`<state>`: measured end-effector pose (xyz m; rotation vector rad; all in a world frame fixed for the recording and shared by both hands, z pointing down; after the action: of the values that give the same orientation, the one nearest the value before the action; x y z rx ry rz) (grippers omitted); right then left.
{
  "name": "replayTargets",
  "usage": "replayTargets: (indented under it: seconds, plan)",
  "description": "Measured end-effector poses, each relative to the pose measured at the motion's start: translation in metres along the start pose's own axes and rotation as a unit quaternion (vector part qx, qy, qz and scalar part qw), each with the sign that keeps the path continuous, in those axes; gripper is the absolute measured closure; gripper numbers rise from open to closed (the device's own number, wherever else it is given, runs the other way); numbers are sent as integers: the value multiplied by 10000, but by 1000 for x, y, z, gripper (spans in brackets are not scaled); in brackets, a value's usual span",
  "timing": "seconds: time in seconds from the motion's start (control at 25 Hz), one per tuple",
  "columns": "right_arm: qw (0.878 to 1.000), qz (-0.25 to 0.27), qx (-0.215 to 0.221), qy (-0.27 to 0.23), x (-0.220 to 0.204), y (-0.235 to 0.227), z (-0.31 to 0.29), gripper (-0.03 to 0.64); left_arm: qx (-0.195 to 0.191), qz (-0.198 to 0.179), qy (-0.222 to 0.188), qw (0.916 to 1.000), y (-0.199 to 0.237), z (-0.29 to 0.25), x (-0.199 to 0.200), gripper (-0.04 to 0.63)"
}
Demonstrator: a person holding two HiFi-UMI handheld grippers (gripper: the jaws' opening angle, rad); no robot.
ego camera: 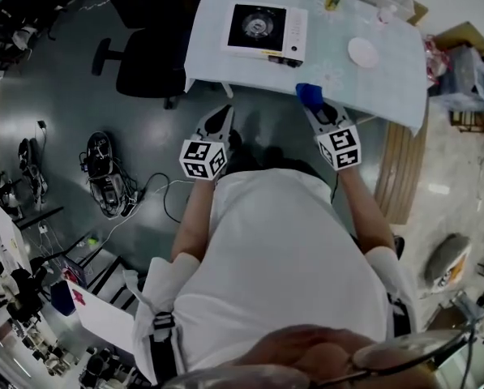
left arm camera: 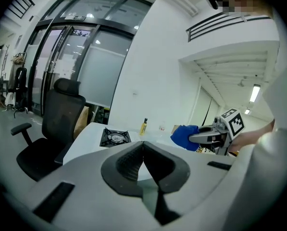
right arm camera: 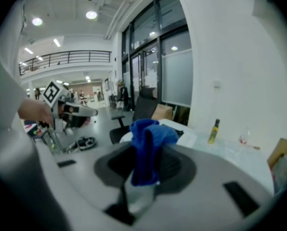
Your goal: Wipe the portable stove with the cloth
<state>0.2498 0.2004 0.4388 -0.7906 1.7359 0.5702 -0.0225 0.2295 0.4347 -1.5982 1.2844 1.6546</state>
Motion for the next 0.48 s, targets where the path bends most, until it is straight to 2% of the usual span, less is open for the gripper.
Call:
replayTargets:
  seconds: [0.24, 0.48]
  plan:
    - [9996, 114, -138, -204, 16, 21, 1, 500, 83, -24, -158, 9998, 19, 26, 11, 563]
    - [9970, 168, -625, -434, 40, 28, 8, 500, -169, -333, -218, 9991, 40, 40, 42, 563]
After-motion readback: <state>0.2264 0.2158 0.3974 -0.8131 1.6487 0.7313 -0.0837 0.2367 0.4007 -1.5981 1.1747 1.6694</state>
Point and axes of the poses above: the fingertips, and each gripper's own axes: z backward along the fingers, y to its left, x out of its top, the point moved 6 cm from there along z, backward along the fingers, and after that the axes turned 12 degrees about -y, right-handed, at the moved point
